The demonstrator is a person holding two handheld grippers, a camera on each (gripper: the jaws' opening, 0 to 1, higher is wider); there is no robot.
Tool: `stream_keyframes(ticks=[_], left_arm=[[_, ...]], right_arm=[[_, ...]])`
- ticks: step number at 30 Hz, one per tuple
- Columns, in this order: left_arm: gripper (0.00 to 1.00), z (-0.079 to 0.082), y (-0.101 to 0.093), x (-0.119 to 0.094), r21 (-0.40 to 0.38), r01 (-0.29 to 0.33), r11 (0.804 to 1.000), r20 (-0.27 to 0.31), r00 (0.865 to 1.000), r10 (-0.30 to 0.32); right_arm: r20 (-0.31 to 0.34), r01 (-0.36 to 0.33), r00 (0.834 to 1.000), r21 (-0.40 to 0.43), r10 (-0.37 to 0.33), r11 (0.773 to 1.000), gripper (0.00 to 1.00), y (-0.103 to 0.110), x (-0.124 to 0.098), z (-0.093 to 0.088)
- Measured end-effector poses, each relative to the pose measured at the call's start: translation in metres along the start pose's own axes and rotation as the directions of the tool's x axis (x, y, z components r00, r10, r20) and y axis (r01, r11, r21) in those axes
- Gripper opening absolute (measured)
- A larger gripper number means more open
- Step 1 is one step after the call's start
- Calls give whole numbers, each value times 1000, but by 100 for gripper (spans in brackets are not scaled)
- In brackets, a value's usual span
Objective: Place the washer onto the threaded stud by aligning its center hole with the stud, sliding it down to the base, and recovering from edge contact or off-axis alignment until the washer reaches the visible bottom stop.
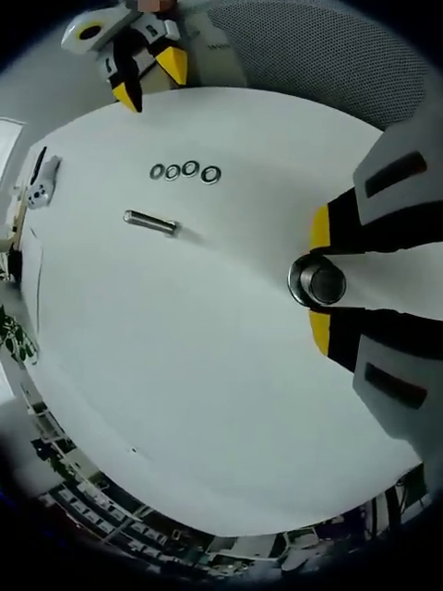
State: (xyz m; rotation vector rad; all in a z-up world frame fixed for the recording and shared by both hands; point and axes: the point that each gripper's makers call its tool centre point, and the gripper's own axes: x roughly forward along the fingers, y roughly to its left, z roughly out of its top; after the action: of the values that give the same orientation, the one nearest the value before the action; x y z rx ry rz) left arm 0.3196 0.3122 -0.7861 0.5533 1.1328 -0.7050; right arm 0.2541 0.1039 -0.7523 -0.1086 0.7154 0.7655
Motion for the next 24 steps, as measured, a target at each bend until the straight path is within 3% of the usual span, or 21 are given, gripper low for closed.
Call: stream_keyframes(ticks=[7,15,24], left_arm=[[21,1,0,1,-21,10,1000,36,999,-10],[25,0,3,-8,-70,-24,997,109,994,32],[30,-1,7,-31,-180,-82,980,228,966,122]], right_arm=[[-1,-1,1000,-1,1,1000,37,0,0,0],[-2,0,1000,1,0,1000,37,0,0,0],[-10,-8,1000,-4,8,1000,36,1,1,-2]])
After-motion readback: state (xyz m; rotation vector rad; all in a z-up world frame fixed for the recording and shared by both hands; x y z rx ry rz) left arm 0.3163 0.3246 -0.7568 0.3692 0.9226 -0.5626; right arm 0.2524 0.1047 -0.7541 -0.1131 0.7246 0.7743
